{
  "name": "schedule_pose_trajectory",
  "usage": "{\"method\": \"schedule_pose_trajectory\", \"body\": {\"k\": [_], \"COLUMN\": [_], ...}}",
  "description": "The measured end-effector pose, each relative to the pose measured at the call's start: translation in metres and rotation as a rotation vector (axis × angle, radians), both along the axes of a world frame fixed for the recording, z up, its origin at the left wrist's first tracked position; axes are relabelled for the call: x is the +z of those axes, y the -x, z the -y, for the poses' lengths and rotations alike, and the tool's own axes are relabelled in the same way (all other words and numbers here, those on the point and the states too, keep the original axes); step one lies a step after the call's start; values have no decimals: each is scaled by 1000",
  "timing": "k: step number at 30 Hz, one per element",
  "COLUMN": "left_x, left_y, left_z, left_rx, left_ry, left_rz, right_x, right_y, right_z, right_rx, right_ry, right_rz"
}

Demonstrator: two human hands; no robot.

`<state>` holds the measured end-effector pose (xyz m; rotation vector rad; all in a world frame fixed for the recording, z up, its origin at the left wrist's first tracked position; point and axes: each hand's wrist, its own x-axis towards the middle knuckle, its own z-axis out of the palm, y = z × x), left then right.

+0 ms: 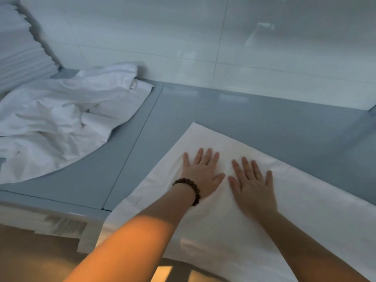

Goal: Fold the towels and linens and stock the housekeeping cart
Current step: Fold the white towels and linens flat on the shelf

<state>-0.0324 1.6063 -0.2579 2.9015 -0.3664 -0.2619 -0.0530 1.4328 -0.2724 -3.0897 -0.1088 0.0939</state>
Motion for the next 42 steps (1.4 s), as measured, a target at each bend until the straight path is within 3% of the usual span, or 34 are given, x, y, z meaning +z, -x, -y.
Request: {"method": "schedule_pose_trajectory", "body": {"k": [2,5,9,14,18,21,25,28,32,34,37,40,42], "left_x": [-5,-13,-12,7,20,29,30,31,39,41,40,31,22], "left_y": [30,71,82,101,101,99,108,111,91,83,84,94,104], "left_z": [27,44,7,-46,-61,-72,-77,-80,-87,-89,-86,-61,-19], "left_rx": [156,175,265,594,712,567,427,452,513,462,443,503,438], "left_ry": [40,-21,-51,-105,211,225,325,410,325,280,54,-192,-95], "left_rz": [12,-11,-57,32,-160,-284,-266,-231,33,48,26,172,182], "right_x": [-1,1,3,2,-1,-2,-1,1,2,3,3,2,2], "right_y": [1,-1,-1,-5,-6,-5,-6,-5,-5,-6,-5,-5,-5], "right_z": [8,27,55,65,68,68,66,66,65,64,63,61,60], "right_rx": [8,5,0,7,11,18,10,15,-11,-34,-49,-52,-52], "right_ry": [13,22,43,56,54,52,46,47,40,29,31,34,29], "right_rz": [3,-6,-14,5,13,22,9,5,-18,-17,-19,2,9]}}
